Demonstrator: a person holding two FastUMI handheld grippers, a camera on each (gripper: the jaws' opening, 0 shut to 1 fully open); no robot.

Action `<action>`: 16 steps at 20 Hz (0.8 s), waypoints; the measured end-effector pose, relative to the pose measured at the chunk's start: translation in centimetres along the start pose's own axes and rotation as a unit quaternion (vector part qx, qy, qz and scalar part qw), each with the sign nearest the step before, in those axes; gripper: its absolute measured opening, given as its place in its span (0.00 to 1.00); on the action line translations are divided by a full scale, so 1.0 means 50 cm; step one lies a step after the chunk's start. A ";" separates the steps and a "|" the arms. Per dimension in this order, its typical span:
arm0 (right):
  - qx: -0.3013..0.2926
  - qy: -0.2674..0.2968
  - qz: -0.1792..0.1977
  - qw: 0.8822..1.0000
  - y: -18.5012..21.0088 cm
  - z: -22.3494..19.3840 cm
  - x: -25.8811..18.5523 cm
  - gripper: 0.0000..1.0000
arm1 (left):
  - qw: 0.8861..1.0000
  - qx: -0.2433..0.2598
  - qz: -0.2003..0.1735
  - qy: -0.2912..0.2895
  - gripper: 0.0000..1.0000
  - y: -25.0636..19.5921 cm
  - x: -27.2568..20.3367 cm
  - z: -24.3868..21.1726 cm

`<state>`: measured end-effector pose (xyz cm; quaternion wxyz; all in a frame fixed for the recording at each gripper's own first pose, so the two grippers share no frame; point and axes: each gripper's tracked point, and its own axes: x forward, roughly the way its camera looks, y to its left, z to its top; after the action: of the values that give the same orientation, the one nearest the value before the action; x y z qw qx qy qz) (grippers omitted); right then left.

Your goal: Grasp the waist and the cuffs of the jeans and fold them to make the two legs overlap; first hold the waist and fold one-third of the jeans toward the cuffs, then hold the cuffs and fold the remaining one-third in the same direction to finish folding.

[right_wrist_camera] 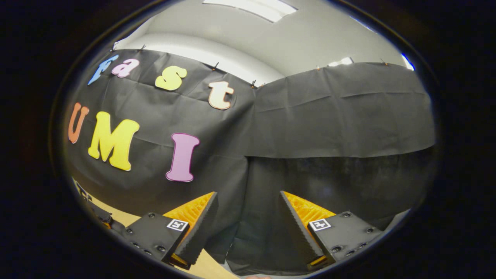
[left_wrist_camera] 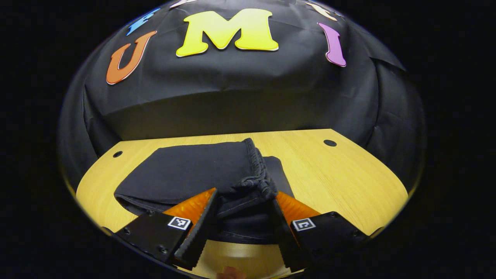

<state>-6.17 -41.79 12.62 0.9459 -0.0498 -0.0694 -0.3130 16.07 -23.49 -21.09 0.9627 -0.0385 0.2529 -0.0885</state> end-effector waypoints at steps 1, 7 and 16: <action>0.000 0.000 0.000 1.000 -0.004 0.001 -0.002 0.96 | 1.000 -0.003 -0.007 0.000 0.83 -0.013 -0.007 -0.002; 0.006 -0.006 0.013 1.000 0.004 0.007 -0.004 0.97 | 0.999 0.001 -0.029 -0.041 0.99 -0.048 -0.070 0.048; 0.053 -0.011 0.076 0.996 0.192 0.013 -0.014 0.96 | 0.981 -0.031 0.006 -0.194 0.99 0.108 -0.253 0.290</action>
<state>-1.04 -33.62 12.63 0.9675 -0.0085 -0.0918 -0.2353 13.21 -15.36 -3.03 0.9923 -0.0828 0.0645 -0.0656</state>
